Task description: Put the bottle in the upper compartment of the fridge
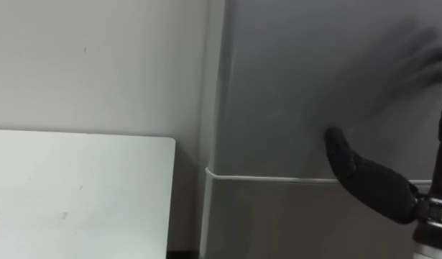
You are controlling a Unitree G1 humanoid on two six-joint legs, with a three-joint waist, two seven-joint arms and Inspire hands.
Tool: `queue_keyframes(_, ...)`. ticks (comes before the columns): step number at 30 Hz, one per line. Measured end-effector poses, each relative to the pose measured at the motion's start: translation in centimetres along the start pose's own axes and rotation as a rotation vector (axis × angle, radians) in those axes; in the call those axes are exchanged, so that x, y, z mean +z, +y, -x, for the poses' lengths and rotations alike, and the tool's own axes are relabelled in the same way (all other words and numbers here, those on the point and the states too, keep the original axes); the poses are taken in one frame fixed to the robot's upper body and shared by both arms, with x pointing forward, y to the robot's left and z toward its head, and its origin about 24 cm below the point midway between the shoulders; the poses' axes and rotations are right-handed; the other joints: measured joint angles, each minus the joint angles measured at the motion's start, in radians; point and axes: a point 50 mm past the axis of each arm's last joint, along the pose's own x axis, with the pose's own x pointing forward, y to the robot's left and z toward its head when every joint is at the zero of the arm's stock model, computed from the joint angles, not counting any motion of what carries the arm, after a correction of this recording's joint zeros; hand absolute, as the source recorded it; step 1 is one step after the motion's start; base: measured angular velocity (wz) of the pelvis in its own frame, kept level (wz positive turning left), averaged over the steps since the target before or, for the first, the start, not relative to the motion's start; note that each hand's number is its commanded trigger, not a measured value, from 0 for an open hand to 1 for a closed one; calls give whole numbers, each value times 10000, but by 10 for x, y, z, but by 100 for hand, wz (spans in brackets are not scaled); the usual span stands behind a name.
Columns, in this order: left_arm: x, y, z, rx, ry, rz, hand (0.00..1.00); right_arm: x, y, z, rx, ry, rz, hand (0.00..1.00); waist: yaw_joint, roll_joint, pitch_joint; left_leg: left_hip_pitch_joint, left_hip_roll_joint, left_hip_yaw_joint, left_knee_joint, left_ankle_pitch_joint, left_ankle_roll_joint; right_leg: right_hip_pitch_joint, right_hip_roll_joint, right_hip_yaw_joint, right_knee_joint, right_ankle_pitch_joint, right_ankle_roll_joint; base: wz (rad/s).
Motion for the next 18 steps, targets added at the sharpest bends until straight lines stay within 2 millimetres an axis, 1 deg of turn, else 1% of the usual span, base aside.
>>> queue_keyframes(5, 7, -1, -3, -114, -79, -14, 0, -2, 2, 1, 228, -62, 556, 0, -7, 22, -4, -7, 22, 5, -9, -1, -3, 18, 30, -3, -75, 24, -16, 0)
queue_keyframes(7, 6, -1, -3, -167, 15, -43, 0, -6, 4, 2, 455, -103, 1062, 0, -14, 21, -4, -4, 32, 10, -7, 0, -5, 35, 43, -3, -96, 49, -25, 0)
queue_keyframes(12, 8, -3, -5, -225, 183, -91, 0, -12, 8, -2, 506, -72, 1117, 0, -79, 11, 1, -17, 53, 6, 0, -12, -24, 62, 44, -55, -133, 108, -62, 0)
queue_keyframes(15, 9, -5, -5, -330, 185, -179, 0, -20, 13, -6, 628, -49, 1342, 0, -97, -9, 6, -17, 49, -13, 43, -9, -24, 78, 41, -48, -142, 177, -90, 0)
queue_keyframes(18, 10, -5, -6, -290, 167, -237, 0, -29, 15, -7, 762, 161, 1502, 0, -81, -81, 14, -15, 49, -63, 171, -5, -28, 152, 13, -90, -148, 214, -113, 3)
